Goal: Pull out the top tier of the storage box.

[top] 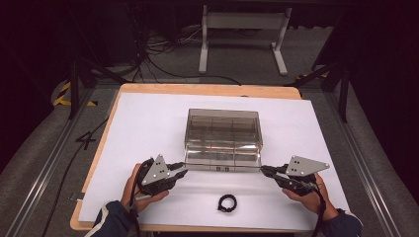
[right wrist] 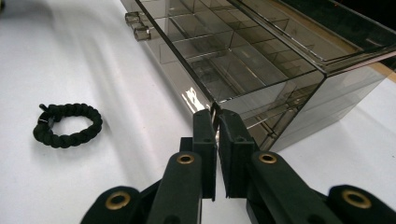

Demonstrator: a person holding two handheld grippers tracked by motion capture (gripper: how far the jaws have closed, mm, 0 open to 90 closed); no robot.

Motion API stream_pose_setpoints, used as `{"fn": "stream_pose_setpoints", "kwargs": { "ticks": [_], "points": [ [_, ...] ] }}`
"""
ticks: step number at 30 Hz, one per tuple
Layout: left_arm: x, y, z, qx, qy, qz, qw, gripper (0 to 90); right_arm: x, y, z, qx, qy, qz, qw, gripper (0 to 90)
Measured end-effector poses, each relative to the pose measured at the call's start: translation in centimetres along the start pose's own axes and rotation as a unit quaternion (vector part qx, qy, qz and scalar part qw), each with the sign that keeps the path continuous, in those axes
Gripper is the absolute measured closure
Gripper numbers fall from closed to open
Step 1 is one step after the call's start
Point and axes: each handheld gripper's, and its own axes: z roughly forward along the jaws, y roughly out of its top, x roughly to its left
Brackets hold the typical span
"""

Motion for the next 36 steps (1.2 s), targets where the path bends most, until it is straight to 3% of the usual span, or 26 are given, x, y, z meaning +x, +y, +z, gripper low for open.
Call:
{"fn": "stream_pose_setpoints", "kwargs": {
  "ticks": [11, 22, 36],
  "points": [
    [-0.06, -0.11, -0.05, -0.001, -0.014, 0.003, 0.9999, 72.9, -0.1, -0.1, -0.1, 0.0, -0.002, 0.002, 1.0, 86.2],
    [-0.29, -0.18, 0.13, 0.013, 0.001, 0.01, 0.9999, 72.2, 0.05, -0.24, -0.26, 0.0, 0.003, 0.004, 1.0, 86.5],
    [-0.03, -0.5, 0.04, 0.016, 0.002, 0.008, 0.9998, 72.8, 0.21, -0.12, -0.33, 0.004, 0.006, -0.001, 1.0, 85.2]
  ]
}}
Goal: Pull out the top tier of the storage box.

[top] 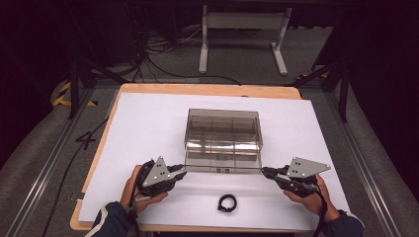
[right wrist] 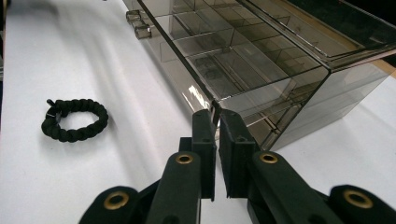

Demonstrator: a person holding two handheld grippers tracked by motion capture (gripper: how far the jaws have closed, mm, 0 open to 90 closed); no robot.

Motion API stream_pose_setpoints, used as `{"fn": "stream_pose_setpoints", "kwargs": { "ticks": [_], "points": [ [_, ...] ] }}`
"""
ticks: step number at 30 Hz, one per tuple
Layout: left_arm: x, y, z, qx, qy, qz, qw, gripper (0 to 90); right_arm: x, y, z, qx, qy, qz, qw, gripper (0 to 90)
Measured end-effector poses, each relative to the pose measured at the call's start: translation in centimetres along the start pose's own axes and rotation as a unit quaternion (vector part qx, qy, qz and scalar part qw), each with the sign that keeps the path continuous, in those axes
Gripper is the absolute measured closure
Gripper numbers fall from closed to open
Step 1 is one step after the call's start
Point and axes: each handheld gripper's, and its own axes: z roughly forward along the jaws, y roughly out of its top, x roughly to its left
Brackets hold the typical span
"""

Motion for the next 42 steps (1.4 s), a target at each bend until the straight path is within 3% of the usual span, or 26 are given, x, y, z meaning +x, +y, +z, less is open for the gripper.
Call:
{"fn": "stream_pose_setpoints", "kwargs": {
  "ticks": [13, 27, 36, 39, 42],
  "points": [
    [0.0, -0.3, -0.7, 0.0, 0.006, -0.001, 1.0, 71.3, 0.0, 0.1, -0.5, -0.008, -0.007, 0.004, 0.9999, 80.9],
    [-0.3, -3.1, -2.5, 0.015, 0.008, -0.025, 0.9995, 62.7, 0.4, -1.3, -2.2, -0.015, -0.012, 0.026, 0.9995, 78.0],
    [-0.5, -4.7, -3.2, 0.025, 0.012, -0.038, 0.9989, 54.9, 1.2, -2.2, -2.3, -0.017, -0.001, 0.032, 0.9993, 77.4],
    [-0.6, -5.2, -3.5, 0.022, 0.014, -0.053, 0.9982, 51.5, 1.9, -2.3, -1.9, -0.013, 0.011, 0.026, 0.9995, 76.6],
    [-0.7, -5.4, -3.5, 0.026, 0.017, -0.05, 0.9983, 49.6, 2.2, -2.2, -1.6, -0.013, 0.017, 0.024, 0.9995, 76.2]
  ]
}}
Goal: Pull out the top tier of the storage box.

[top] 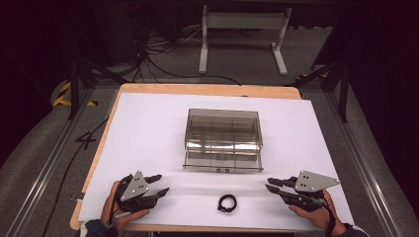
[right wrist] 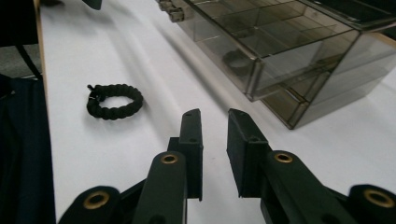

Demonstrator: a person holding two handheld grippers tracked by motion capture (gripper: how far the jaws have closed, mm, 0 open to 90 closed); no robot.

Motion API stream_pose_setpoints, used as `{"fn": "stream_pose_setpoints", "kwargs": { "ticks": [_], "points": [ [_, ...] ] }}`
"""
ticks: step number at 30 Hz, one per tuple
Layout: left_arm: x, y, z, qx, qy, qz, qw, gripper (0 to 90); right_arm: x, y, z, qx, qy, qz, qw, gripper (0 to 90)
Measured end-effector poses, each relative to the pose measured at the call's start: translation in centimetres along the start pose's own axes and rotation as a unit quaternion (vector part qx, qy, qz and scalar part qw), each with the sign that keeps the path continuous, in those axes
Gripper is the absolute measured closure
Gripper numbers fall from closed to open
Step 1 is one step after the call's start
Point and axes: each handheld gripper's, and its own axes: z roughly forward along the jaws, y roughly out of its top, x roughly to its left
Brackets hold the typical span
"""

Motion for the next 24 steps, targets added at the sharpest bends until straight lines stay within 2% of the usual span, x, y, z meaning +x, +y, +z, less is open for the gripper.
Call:
{"fn": "stream_pose_setpoints", "kwargs": {
  "ticks": [8, 13, 15, 17, 24],
  "points": [
    [0.2, -0.6, 0.4, 0.009, 0.001, -0.013, 0.9999, 37.0, 1.4, 0.1, 1.5, 0.012, 0.028, -0.006, 0.9995, 69.6],
    [0.2, -0.7, 0.4, 0.006, 0.002, -0.019, 0.9998, 34.6, 2.8, 0.4, 3.3, 0.026, 0.053, -0.02, 0.998, 65.6],
    [0.2, -0.7, 0.5, 0.007, 0.0, -0.026, 0.9997, 32.9, 3.3, 0.6, 3.9, 0.031, 0.062, -0.031, 0.9971, 65.0],
    [0.3, -0.7, 0.5, 0.009, 0.009, -0.024, 0.9996, 27.8, 3.7, 0.8, 4.4, 0.033, 0.074, -0.038, 0.996, 64.4],
    [0.3, -0.7, 0.5, 0.012, 0.011, -0.028, 0.9995, 21.7, 5.1, 1.5, 5.8, 0.032, 0.112, -0.055, 0.9916, 62.5]
  ]
}}
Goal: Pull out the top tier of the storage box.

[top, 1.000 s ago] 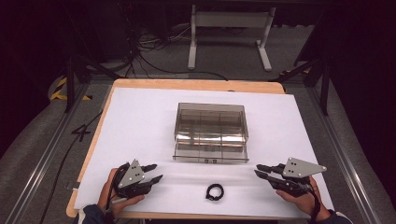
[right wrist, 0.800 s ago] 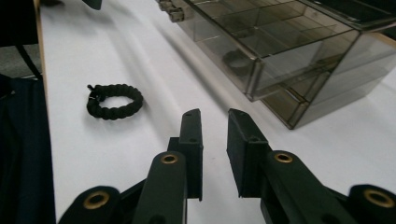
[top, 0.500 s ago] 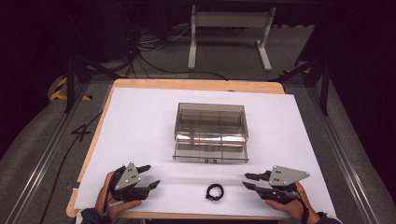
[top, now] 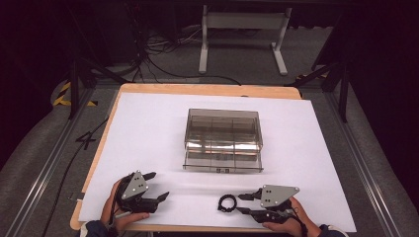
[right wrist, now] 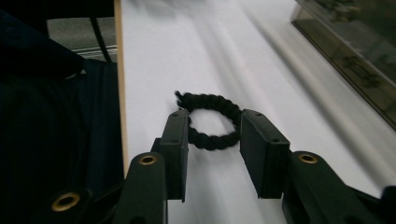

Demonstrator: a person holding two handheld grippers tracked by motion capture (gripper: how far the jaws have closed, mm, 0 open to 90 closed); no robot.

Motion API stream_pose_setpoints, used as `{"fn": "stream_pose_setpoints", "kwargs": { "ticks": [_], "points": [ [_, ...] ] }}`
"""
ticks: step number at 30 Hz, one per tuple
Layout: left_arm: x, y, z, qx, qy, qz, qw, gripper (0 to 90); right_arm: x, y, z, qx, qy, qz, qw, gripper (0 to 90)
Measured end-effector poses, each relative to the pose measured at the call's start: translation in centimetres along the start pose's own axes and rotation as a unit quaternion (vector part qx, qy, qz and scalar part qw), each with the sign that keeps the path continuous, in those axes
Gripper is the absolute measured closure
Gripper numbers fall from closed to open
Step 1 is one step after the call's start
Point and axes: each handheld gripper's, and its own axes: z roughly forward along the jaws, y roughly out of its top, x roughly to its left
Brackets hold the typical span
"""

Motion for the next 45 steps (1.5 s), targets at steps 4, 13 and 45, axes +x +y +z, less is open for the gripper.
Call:
{"fn": "stream_pose_setpoints", "kwargs": {
  "ticks": [4, 13, 45],
  "points": [
    [0.0, 0.0, 0.0, 0.0, 0.005, -0.004, 1.0, 16.9, 0.5, 0.6, 1.1, 0.003, 0.019, -0.014, 0.9997, 62.2],
    [-0.1, 0.1, 0.2, 0.009, 0.006, -0.003, 0.9999, 14.8, 0.8, 0.9, 2.9, 0.031, 0.037, -0.035, 0.9983, 66.1],
    [-0.1, 0.2, 0.4, 0.019, -0.001, 0.003, 0.9998, 15.2, -0.2, 0.5, 2.1, 0.037, 0.006, -0.034, 0.9987, 80.9]
  ]
}}
